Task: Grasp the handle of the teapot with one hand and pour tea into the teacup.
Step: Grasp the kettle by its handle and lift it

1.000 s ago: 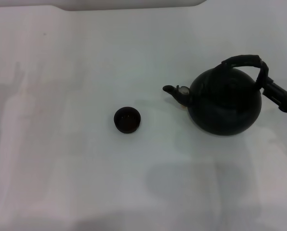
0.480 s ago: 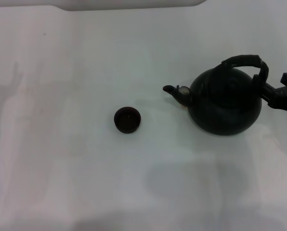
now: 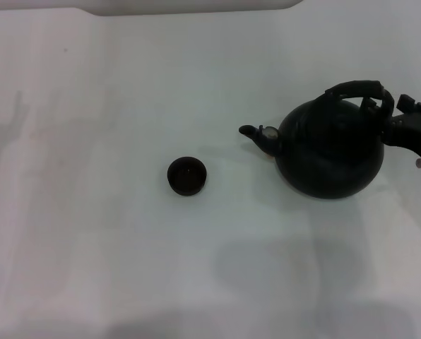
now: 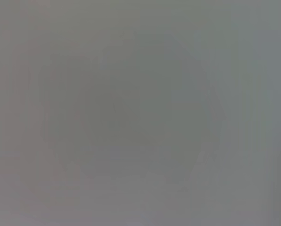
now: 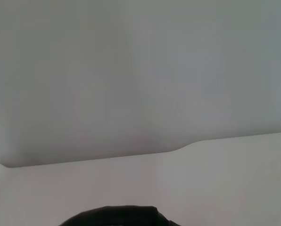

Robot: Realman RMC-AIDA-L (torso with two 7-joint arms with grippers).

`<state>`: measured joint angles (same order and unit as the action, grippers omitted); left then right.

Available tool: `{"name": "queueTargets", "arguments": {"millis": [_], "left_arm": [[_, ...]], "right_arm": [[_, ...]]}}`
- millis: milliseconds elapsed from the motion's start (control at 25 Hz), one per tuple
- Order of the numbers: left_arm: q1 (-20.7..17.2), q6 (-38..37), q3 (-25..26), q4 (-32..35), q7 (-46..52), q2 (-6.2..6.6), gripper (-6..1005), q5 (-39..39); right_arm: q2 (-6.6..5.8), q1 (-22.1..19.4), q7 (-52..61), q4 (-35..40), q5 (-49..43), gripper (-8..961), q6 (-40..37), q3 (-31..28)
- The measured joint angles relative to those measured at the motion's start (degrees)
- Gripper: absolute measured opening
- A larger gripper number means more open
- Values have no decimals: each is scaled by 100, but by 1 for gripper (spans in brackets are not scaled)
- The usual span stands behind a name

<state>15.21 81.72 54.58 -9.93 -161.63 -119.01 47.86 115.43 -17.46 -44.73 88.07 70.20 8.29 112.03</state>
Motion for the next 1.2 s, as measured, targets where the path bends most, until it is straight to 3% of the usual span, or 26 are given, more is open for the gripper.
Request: {"name": "queueTargets", "arguments": {"millis": [400,640,720,960,1200], "left_arm": [[26,3,0,2,-5,7,887,94],[38,9,0,59,-9,19,888,168],[43,15,0,66,-9,19,888,169],[30,150,0,86,-9,19,887,171],[33,246,0,159,-9,13,887,171]], "right_arm": [[4,50,-43,-35,23,665,-77,20],[-2,126,-317,-49,-25,483,-221,161],[-3,170,-459,-55,-25,242,-266,166],[-22,265,-529,-59,-26,147,-252,161],[-48,321,-594,-17,-30,147,-153,128]]}}
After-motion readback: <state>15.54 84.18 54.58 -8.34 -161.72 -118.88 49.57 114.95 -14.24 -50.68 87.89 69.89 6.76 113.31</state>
